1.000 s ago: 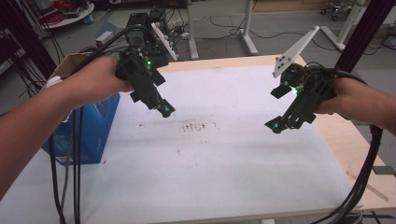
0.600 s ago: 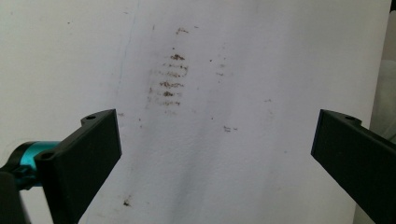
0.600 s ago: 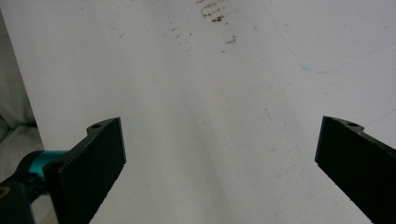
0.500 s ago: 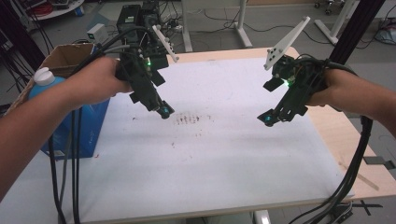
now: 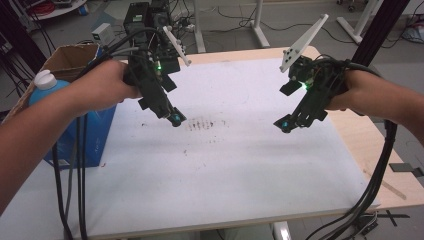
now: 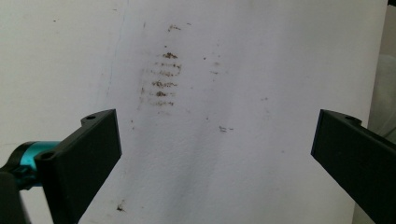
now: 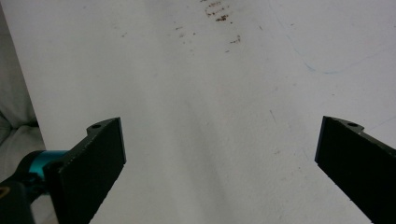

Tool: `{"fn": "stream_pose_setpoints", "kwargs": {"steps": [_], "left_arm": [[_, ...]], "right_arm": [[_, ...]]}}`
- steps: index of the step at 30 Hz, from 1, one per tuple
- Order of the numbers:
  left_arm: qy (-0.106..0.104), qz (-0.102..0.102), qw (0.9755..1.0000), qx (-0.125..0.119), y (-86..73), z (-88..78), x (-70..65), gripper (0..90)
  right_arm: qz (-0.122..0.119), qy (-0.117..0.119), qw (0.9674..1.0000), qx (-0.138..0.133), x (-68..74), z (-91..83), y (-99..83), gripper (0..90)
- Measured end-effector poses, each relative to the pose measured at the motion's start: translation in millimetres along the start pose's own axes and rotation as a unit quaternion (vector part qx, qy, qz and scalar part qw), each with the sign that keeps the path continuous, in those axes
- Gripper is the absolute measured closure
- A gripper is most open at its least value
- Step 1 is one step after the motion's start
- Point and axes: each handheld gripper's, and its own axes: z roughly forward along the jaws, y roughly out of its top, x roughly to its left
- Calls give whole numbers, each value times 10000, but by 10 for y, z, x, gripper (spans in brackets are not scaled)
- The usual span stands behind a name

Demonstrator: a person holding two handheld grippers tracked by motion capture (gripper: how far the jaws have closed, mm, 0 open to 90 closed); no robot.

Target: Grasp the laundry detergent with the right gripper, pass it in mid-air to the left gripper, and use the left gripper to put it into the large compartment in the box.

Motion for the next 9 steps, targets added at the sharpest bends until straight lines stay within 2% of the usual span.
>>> {"fn": "stream_pose_setpoints", "kwargs": {"steps": [9], "left_arm": [[-12, -1, 10000, 1, -1, 12, -4, 16]], "right_arm": [[18, 6, 10000, -24, 16, 5, -11, 11]]}}
